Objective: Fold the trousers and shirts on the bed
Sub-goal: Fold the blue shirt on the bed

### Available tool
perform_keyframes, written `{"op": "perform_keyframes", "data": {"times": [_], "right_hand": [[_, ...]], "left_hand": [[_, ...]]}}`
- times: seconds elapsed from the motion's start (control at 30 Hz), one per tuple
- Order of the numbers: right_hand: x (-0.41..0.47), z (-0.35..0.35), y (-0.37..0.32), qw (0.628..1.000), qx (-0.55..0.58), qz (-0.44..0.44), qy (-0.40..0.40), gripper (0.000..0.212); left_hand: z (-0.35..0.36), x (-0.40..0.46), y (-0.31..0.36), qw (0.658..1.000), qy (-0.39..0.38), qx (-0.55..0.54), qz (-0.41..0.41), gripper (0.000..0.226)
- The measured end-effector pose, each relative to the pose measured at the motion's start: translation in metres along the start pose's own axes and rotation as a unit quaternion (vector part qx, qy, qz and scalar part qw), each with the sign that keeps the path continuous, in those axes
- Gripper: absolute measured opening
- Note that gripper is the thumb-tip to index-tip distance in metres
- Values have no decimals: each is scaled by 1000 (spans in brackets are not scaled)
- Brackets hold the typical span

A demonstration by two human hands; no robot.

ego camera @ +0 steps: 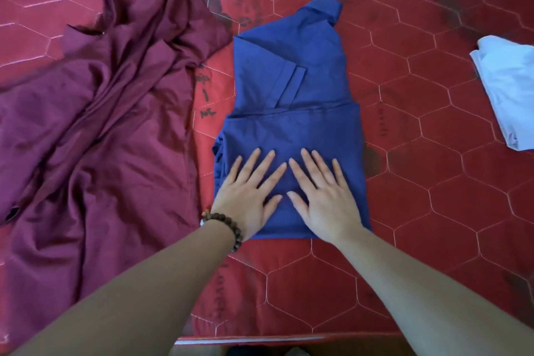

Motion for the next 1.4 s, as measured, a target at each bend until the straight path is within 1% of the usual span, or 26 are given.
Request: {"op": "perform_keyframes", "data": {"times": [0.07, 0.13, 0.17, 0.27, 0.3, 0.33, 0.4, 0.43, 0.5, 0.53, 0.6, 0.67, 0.73, 0.83, 0.9, 1.07, 1.13, 1.2, 1.3, 1.33, 1.4], "right_hand": [[-15, 1, 19, 999, -18, 47, -20, 64], [-30, -1, 31, 994, -8, 97, -40, 64], [-34, -3, 35, 993, 3, 106, -49, 63], [-37, -15, 48, 995, 30, 80, -54, 55], [-39, -21, 55, 996, 29, 68, -42, 53], [-40, -27, 64, 998, 20, 58, -27, 56], [-46, -37, 84, 999, -20, 39, -23, 76], [-48, -40, 92, 998, -44, 29, -37, 84], [-48, -42, 97, 994, -84, -2, -68, 94], [-45, -41, 97, 992, -97, -27, -71, 94], [-37, -38, 92, 989, -104, -79, -63, 92], [-29, -37, 89, 987, -102, -101, -77, 93], [-24, -37, 90, 986, -91, -96, -98, 93], [-21, -39, 93, 987, -57, -75, -131, 86], [-19, -42, 92, 987, -49, -70, -139, 85], [-24, -42, 90, 985, -46, -69, -149, 97], [-23, -42, 90, 986, -39, -61, -147, 98], [-21, -43, 87, 990, -23, -44, -134, 93], [-15, -44, 82, 996, 4, -28, -81, 78], [-13, -46, 80, 998, 18, -20, -56, 73], [-8, -50, 77, 998, 57, 1, -21, 67]], "left_hand": [[1, -4, -18, 1000, 15, -3, -22, 61], [-2, -9, -32, 998, 17, -6, -55, 61], [-3, -11, -37, 998, 15, -5, -64, 61], [-13, -8, -47, 997, 16, -42, -56, 56], [-17, -7, -54, 997, 23, -57, -43, 57], [-21, -6, -63, 998, 35, -52, -23, 60], [-26, -3, -80, 998, 49, -1, 32, 65], [-26, -3, -86, 997, 48, 24, 61, 65], [-25, -3, -91, 993, 39, 45, 102, 65], [-24, -2, -92, 993, 39, 40, 108, 64], [-23, 3, -89, 995, 36, 7, 96, 67], [-25, 5, -85, 996, 28, -30, 74, 74], [-27, 6, -83, 996, 25, -60, 59, 70], [-30, 8, -83, 995, 13, -86, 56, 64], [-31, 9, -86, 995, 2, -86, 59, 65], [-20, 3, -97, 996, -64, -18, 64, 86], [-17, 5, -99, 996, -66, -14, 64, 88], [-21, 6, -97, 997, -45, -20, 62, 86], [-29, 8, -86, 995, 25, -84, 48, 72], [-33, 10, -81, 993, 31, -108, 33, 66], [-38, 13, -73, 988, 16, -155, -18, 53]]}}
Point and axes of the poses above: each hand's wrist, its own x-axis towards the middle knuckle, its own z-axis out of the palm, y = z × x, the point moved 1 cm from there along x, towards the middle knuckle, and after that the axes turned 11 degrees about -z, right-handed, at the moved point
